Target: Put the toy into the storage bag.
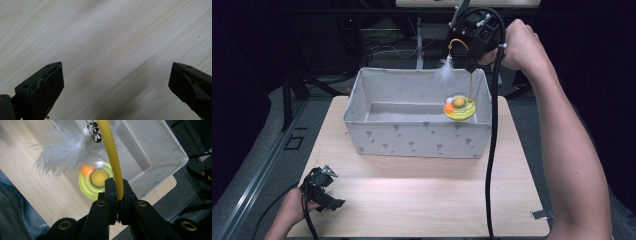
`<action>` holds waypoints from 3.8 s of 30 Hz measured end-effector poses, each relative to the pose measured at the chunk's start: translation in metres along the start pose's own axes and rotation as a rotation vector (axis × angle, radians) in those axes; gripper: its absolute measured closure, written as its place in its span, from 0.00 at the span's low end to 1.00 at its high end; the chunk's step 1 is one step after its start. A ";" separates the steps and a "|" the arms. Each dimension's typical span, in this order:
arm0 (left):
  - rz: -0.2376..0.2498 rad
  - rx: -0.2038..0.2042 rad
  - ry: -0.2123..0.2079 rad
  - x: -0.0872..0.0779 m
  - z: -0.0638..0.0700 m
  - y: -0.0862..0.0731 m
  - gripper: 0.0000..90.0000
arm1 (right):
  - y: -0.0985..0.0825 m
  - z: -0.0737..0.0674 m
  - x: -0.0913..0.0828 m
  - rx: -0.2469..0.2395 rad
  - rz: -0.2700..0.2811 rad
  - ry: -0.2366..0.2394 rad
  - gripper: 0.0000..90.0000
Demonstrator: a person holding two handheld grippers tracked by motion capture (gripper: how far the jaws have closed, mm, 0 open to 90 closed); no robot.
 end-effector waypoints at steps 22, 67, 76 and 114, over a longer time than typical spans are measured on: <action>-0.001 0.011 -0.004 0.001 0.001 0.001 0.00 | 0.003 0.038 0.037 0.124 0.030 -0.013 0.98; -0.002 0.015 -0.005 0.001 0.003 0.001 0.00 | -0.044 0.048 0.150 0.177 -0.061 0.097 0.98; -0.005 0.016 -0.007 0.001 0.003 0.002 0.00 | -0.056 0.047 0.165 0.180 -0.082 0.106 0.98; -0.006 0.024 -0.008 0.001 0.004 0.002 0.00 | -0.083 0.055 0.196 0.242 -0.125 0.094 0.92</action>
Point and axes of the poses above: each handheld gripper's, and its own axes: x roughly forward along the jaws, y roughly out of its top, z roughly to its right, the point moved 4 cm from there along x, roughly forward along the jaws, and after that the axes turned 8 degrees about x, right-handed, at the moved point
